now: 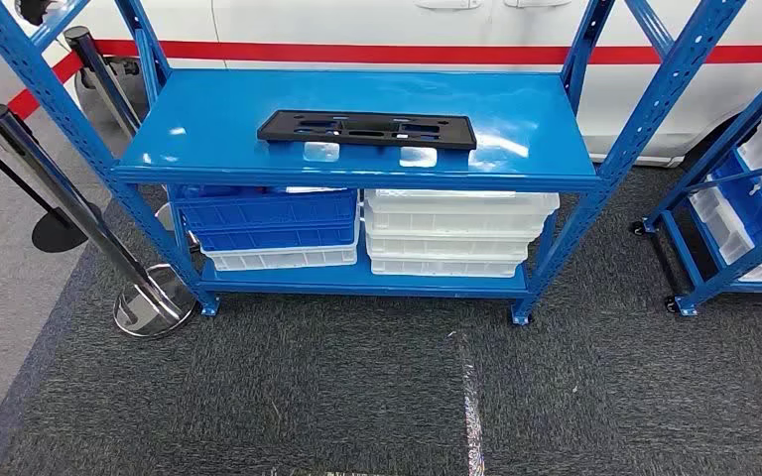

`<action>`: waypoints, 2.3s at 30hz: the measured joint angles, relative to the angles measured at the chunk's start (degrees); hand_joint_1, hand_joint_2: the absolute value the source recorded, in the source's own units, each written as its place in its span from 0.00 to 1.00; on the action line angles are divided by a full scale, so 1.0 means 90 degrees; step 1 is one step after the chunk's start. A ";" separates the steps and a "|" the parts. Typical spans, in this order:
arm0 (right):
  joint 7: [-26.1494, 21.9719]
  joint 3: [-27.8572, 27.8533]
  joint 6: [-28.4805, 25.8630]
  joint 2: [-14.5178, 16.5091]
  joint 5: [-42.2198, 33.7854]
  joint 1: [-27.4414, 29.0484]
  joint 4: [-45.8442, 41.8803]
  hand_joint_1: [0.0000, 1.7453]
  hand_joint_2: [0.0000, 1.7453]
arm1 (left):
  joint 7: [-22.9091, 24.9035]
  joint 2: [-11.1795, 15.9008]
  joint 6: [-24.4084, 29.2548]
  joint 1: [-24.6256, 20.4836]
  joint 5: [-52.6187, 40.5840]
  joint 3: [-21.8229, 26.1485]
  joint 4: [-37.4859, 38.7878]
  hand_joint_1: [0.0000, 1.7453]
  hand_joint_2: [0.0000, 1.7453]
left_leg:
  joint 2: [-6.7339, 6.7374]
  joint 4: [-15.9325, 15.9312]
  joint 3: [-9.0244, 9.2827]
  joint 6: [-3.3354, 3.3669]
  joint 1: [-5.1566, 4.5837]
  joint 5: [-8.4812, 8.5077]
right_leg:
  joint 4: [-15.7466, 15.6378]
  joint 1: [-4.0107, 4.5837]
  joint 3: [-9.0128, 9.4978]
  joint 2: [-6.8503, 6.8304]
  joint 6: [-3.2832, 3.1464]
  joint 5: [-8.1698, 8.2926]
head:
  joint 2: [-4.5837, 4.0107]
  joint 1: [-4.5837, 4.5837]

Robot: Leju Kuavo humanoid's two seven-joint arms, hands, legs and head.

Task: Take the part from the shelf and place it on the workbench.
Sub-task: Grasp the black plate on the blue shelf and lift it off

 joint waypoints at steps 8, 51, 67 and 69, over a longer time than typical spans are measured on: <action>-0.0002 0.0419 -0.0181 0.0000 -0.0540 -0.0205 0.0012 0.00 0.00 | -0.0051 0.0000 0.0562 -0.0408 0.1178 -0.0370 0.0000 0.00 0.00 | 0.0000 0.0000 0.0002 -0.0001 0.0000 0.0002 | 0.0000 0.0000 0.0002 0.0000 -0.0001 0.0001 | 0.0000 -0.0002; -0.2664 0.3017 -0.1345 0.0148 -0.1924 -0.2523 -0.2858 0.00 0.50 | -0.0443 -0.0061 0.2880 -0.2488 0.6143 -0.3431 0.0412 0.00 0.00 | -0.0008 0.0011 0.0001 0.0080 0.0013 0.0071 | 0.0316 -0.0036 -0.0183 -0.0007 0.0078 -0.0099 | 0.0000 -0.0001; -0.2918 0.4468 -0.0849 0.0532 -0.2225 -0.3246 -0.6183 0.00 0.00 | -0.0377 -0.0151 0.3731 -0.3150 0.6995 -0.4569 0.0591 0.00 0.00 | -0.0027 0.1102 -0.0569 -0.0204 0.0122 -0.0518 | 0.0167 -0.0002 -0.0384 0.0036 -0.0266 0.0157 | 0.0000 -0.0033; -0.2865 0.4590 -0.0801 0.0536 -0.2249 -0.3279 -0.6351 0.00 0.00 | -0.0342 -0.0155 0.3796 -0.3180 0.7008 -0.4661 0.0622 0.00 0.00 | -0.0028 0.1879 -0.1047 -0.0190 0.0107 -0.0696 | 0.0168 0.0044 -0.0360 0.0034 -0.0307 0.0136 | -0.0001 -0.0037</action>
